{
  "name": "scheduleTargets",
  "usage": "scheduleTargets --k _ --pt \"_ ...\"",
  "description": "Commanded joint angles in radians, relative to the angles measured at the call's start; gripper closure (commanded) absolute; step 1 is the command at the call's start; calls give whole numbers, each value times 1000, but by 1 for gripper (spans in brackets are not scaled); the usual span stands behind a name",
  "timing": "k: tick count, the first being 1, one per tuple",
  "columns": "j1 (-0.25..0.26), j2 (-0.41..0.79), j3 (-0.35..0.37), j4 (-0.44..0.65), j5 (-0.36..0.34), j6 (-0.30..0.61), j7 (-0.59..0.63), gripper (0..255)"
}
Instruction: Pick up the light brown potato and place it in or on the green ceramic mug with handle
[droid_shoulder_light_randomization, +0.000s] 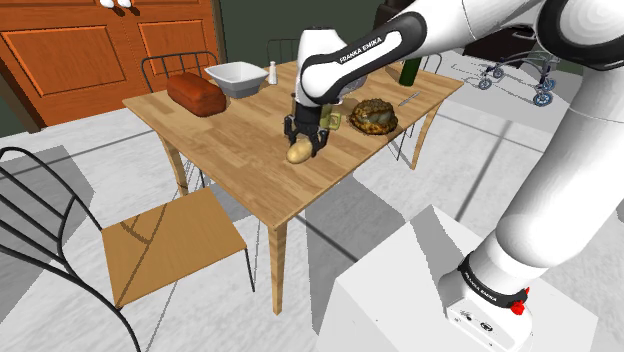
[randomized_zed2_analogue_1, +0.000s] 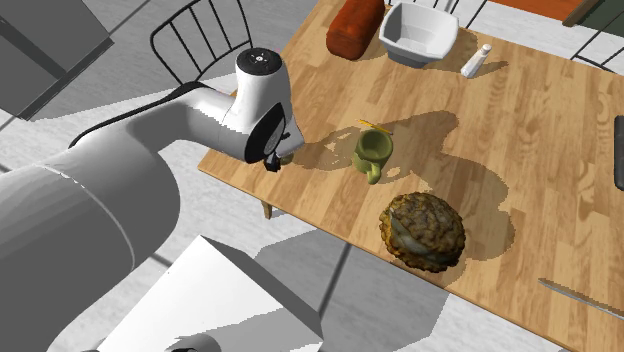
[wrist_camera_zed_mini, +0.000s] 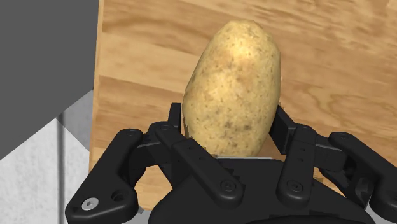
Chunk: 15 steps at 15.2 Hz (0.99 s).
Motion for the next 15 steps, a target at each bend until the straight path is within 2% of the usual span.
scheduleTargets --k 1,15 --pt "-1 -13 1 13 6 -26 -3 255" --pt "-8 -91 5 114 36 -201 -19 255"
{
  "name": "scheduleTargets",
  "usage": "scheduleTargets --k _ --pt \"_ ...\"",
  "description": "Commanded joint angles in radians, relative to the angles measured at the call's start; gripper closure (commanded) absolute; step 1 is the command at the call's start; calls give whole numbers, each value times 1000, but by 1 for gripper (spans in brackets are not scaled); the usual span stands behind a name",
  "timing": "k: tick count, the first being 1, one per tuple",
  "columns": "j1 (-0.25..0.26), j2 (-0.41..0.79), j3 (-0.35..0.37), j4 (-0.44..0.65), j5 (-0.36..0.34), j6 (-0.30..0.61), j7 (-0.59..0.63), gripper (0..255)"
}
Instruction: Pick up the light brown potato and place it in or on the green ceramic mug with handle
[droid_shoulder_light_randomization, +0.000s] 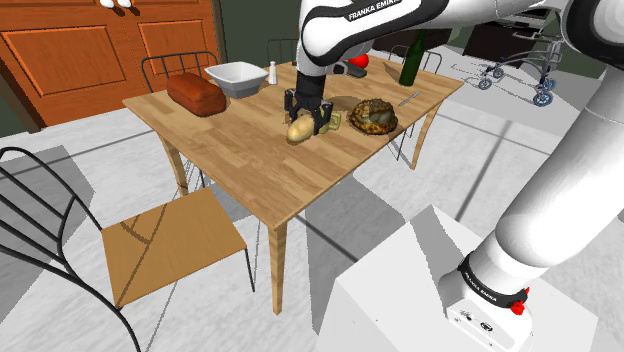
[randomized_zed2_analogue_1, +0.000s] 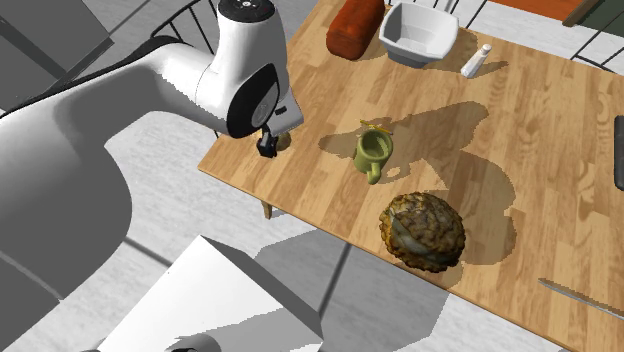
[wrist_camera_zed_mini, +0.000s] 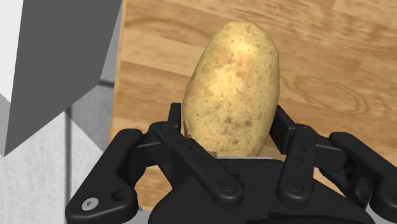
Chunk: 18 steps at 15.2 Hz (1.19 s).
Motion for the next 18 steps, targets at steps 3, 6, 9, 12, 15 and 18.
scheduleTargets --k 3,6,9,12,15,18 --pt "-1 -16 0 34 6 -49 -2 255" --pt "-2 -25 0 64 9 -88 -3 255" --pt "-2 -33 0 95 11 -127 -4 255" --pt "-12 -20 -9 131 8 -151 -22 255" --pt "-40 33 -35 198 -6 -169 -73 255" --pt "-67 93 -59 277 -20 -191 -122 255"
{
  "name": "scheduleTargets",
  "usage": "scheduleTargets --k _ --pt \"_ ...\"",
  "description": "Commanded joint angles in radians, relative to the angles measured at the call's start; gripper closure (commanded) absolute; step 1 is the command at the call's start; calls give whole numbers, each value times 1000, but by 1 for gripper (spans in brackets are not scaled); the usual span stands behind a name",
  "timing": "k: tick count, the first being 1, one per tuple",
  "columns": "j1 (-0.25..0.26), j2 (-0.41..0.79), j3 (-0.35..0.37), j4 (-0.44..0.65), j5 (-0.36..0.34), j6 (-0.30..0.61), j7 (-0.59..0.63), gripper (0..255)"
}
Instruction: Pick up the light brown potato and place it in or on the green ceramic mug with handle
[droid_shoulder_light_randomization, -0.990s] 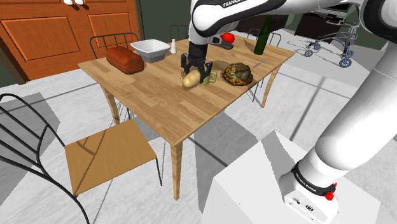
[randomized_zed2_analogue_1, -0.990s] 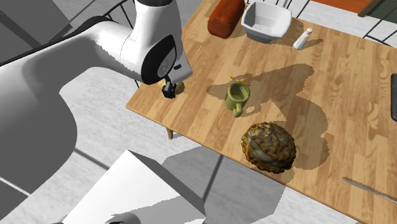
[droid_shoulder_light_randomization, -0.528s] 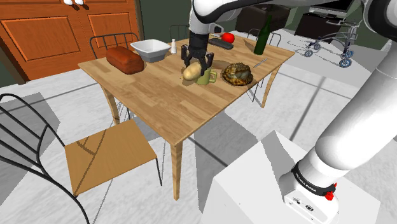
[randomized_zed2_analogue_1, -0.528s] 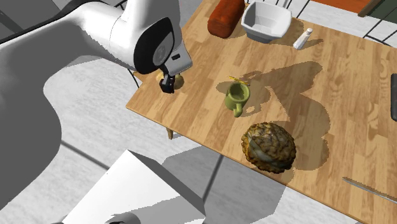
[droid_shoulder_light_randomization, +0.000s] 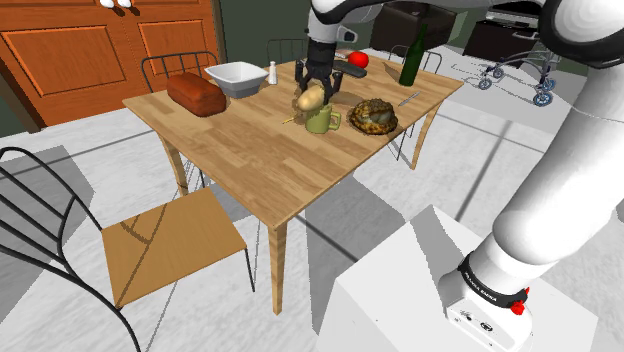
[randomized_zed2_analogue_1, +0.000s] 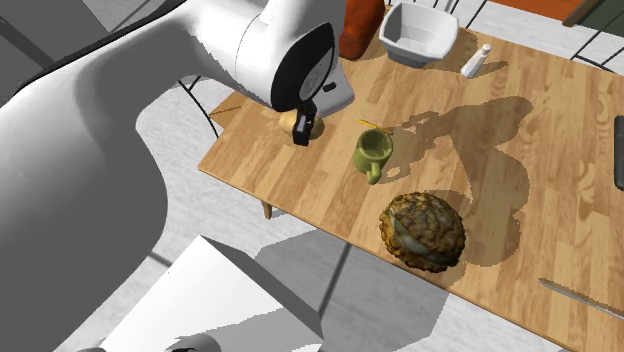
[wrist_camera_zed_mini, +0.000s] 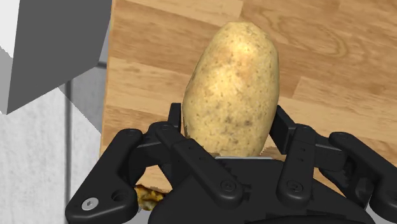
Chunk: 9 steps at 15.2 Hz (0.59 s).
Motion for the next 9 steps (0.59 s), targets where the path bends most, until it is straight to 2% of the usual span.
scheduleTargets --k 1,9 --pt "-16 43 -15 55 -9 -15 -31 255" --pt "-73 258 -67 366 -43 -118 -149 255"
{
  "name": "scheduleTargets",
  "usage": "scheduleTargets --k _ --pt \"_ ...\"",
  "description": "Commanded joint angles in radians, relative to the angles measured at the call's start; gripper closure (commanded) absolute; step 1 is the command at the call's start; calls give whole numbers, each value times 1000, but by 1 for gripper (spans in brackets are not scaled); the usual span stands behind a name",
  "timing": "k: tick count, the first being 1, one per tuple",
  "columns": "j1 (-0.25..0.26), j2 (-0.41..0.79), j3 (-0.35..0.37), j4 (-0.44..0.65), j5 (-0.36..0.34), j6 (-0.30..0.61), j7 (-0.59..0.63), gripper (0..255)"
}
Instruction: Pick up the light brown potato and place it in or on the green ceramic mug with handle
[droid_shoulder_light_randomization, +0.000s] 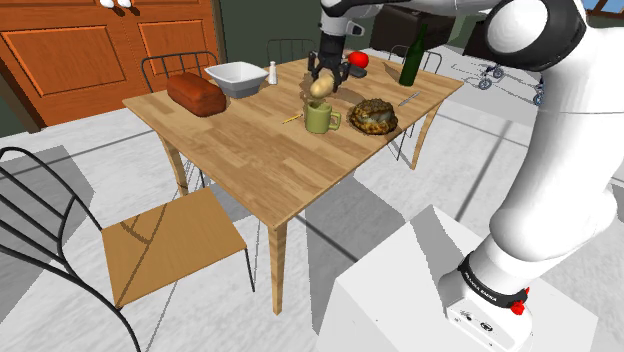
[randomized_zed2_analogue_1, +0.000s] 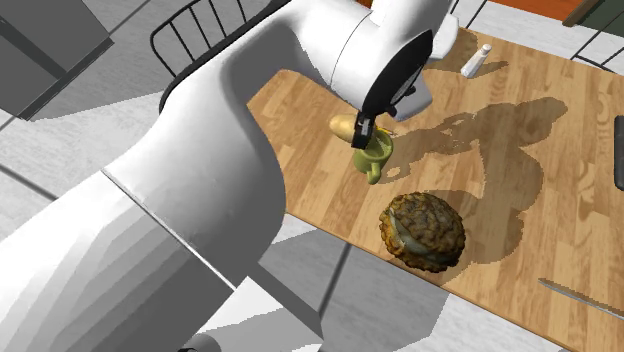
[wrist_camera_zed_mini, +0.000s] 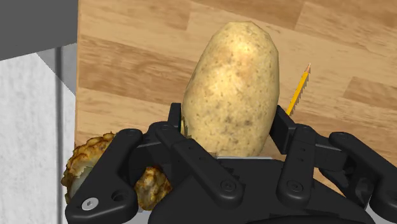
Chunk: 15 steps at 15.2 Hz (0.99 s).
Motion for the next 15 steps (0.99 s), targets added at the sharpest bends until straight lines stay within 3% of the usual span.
scheduleTargets --k 1,5,15 --pt "-9 70 -11 110 -10 -41 -26 255" --pt "-24 239 -33 381 -28 -146 -82 255" --pt "-37 218 -33 210 -25 3 -83 255"
